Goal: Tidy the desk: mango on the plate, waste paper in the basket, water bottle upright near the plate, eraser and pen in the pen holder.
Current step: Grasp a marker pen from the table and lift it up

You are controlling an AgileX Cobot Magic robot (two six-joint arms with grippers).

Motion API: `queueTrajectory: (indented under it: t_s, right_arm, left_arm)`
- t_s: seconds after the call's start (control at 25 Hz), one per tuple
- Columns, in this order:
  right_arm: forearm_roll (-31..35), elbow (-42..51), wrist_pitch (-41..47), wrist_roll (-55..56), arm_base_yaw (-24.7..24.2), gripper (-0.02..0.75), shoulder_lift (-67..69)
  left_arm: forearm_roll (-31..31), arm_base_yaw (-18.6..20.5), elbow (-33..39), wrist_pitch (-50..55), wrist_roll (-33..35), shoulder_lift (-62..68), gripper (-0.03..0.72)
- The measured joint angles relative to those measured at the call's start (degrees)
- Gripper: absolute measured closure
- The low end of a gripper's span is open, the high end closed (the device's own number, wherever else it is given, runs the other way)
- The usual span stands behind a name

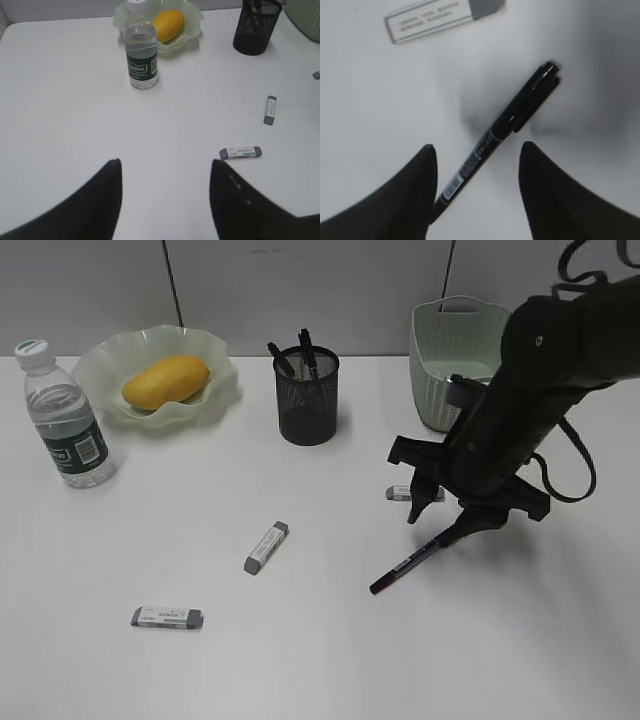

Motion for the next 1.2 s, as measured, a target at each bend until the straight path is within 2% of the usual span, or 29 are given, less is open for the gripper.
queueTrajectory:
  t_s: [0.28, 0.6, 0.72, 0.88, 1.2]
  right_arm:
    - [-4.14, -0.26, 0.0, 10.53, 0.0, 0.315, 3.64]
    - [-7.98, -0.79, -0.94, 15.13, 0.0, 0.321, 5.66]
    - [-8.4, -0.97, -1.91, 15.27, 0.0, 0.389, 5.8]
    - [-9.07, -0.97, -2.68, 15.16, 0.0, 0.575, 5.94]
    - [-9.18, -1.52, -1.63, 8.2, 0.2, 0.59, 5.78]
  left_arm:
    - [0.0, 0.0, 0.0, 0.0, 0.0, 0.0, 0.262]
    - [-0.69, 0.0, 0.0, 0.0, 0.0, 0.0, 0.276]
    - [-0.69, 0.0, 0.0, 0.0, 0.0, 0.0, 0.279]
    - [0.0, 0.0, 0.01, 0.0, 0.0, 0.0, 0.281]
    - [0.0, 0.0, 0.06, 0.0, 0.0, 0.0, 0.281]
